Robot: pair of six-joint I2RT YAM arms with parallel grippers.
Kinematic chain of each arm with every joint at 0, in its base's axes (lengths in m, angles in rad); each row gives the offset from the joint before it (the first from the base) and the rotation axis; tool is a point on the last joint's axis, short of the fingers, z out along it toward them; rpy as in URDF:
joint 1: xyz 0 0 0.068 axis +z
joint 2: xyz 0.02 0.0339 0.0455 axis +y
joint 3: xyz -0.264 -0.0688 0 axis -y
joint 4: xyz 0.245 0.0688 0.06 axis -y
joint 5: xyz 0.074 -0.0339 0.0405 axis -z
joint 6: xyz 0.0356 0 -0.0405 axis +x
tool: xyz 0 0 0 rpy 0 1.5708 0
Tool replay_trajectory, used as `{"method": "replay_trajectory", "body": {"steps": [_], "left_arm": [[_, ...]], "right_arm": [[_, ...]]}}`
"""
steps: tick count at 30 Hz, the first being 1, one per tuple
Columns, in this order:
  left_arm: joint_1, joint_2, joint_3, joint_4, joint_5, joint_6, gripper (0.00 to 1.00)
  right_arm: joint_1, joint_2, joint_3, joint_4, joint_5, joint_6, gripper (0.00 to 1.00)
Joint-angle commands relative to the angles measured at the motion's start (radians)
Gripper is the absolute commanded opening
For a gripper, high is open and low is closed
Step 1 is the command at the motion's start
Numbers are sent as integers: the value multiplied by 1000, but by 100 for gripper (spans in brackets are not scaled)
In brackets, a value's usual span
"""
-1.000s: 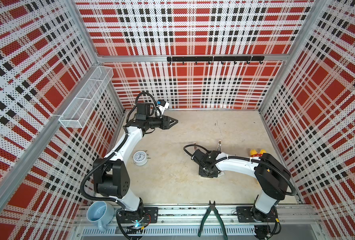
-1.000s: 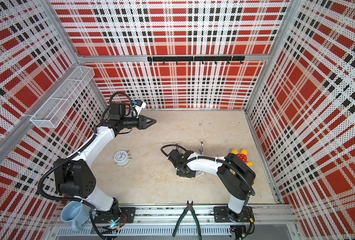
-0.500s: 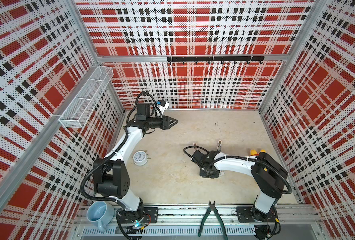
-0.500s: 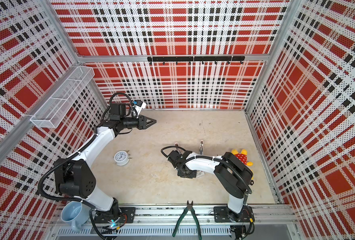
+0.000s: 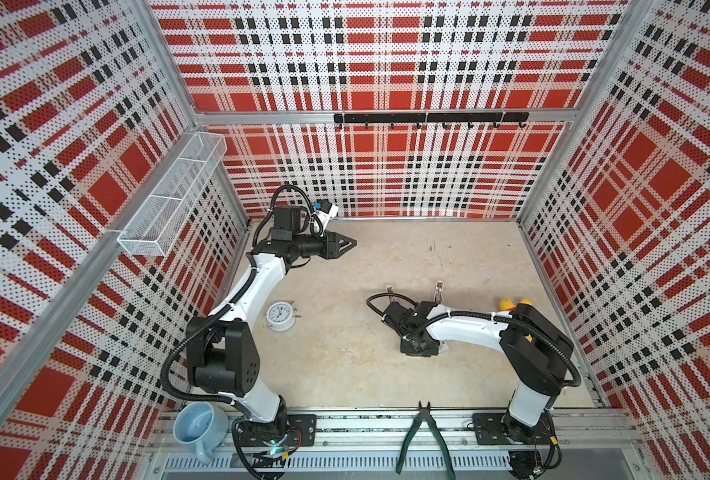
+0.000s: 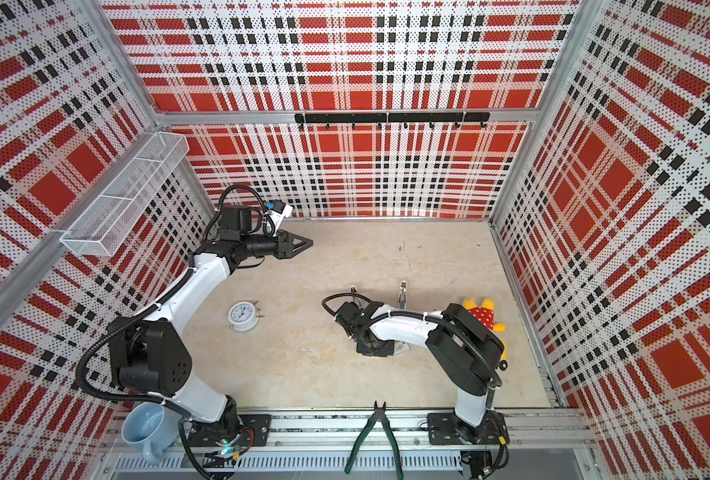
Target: Load the staples into the stapler
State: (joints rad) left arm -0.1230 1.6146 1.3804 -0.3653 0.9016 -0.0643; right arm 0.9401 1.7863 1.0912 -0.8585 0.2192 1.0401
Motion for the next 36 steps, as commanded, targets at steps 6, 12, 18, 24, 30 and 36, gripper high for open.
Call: {"method": "replay_trajectory", "body": {"steps": [6, 12, 18, 24, 30, 36], "left_arm": [[8, -25, -9, 26, 14, -20, 45], [9, -26, -11, 29, 13, -20, 45], [8, -28, -14, 28, 13, -21, 45], [8, -31, -15, 29, 13, -23, 45], [9, -33, -18, 32, 11, -22, 45], [8, -33, -18, 35, 11, -23, 45]], "right_arm": [[-6, 12, 8, 26, 10, 0, 24], [-7, 5, 16, 44, -4, -12, 24], [-5, -4, 15, 66, -15, -23, 23], [-6, -4, 8, 92, -27, -27, 22], [-5, -1, 4, 98, -24, -27, 21], [-6, 1, 11, 101, -23, -36, 21]]}}
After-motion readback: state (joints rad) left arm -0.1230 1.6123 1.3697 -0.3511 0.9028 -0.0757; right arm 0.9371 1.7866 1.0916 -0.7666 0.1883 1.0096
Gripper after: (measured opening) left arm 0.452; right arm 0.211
